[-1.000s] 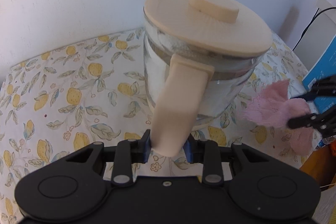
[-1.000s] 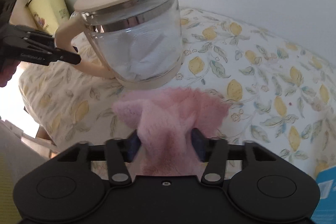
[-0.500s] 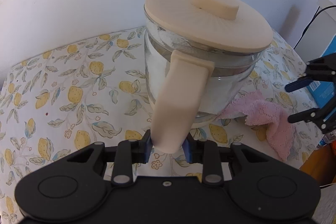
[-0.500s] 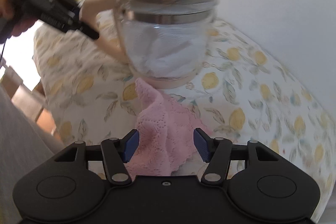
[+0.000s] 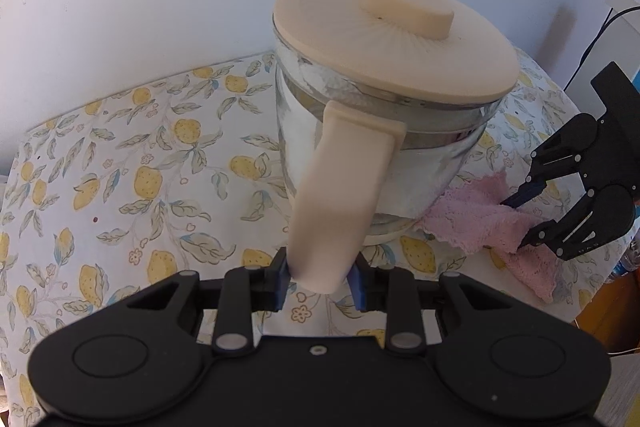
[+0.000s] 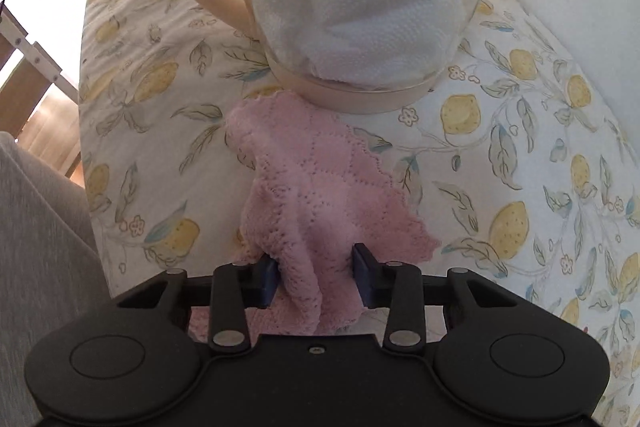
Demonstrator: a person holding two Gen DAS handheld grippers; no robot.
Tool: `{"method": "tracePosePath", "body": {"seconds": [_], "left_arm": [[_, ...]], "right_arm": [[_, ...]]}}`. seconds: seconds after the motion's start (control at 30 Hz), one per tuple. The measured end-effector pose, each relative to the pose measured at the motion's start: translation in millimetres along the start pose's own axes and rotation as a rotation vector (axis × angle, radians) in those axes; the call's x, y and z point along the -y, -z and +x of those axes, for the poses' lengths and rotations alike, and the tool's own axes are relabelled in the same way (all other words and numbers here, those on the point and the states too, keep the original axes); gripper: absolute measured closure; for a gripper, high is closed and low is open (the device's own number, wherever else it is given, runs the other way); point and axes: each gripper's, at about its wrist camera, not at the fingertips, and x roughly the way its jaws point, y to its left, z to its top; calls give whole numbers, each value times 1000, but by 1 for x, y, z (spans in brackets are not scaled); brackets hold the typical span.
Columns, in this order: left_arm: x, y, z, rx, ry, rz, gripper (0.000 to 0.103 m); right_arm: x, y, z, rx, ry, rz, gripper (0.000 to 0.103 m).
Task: Clean container
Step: 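Bring the pink cloth in the right gripper against the pitcher's glass side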
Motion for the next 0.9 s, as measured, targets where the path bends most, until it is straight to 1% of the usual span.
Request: {"method": "tracePosePath", "body": {"seconds": [0.03, 0.07, 0.17, 0.23, 0.3, 0.43, 0.5, 0.63, 0.77, 0.83, 0.9], "left_arm": [[0, 0, 0, 1, 0, -4, 73], [-1, 0, 0, 2, 1, -8, 73], [1, 1, -1, 7, -4, -3, 73], [1, 1, -1, 14, -5, 9, 74], [4, 3, -2, 26, -14, 51, 74], [1, 4, -3, 33, 19, 52, 74], [3, 5, -2, 34, 20, 74, 74], [3, 4, -2, 33, 32, 77, 74], [0, 5, -2, 37, 52, 85, 74], [-1, 6, -2, 41, 61, 93, 74], [-1, 6, -1, 42, 67, 101, 74]], "right_arm": [[2, 1, 0, 2, -13, 20, 81], [3, 2, -1, 4, -24, 41, 88], [1, 7, -6, 30, -11, 95, 90], [-3, 11, -15, 72, -8, 148, 91], [-10, 13, -31, 149, 2, 202, 91], [-34, 13, -62, 298, 48, 255, 91], [-52, 13, -75, 382, 94, 277, 91], [-76, 8, -90, 514, 140, 311, 91], [-87, -4, -98, 585, 172, 307, 91], [-87, -16, -94, 573, 176, 294, 91], [-89, -25, -87, 563, 220, 257, 91]]}}
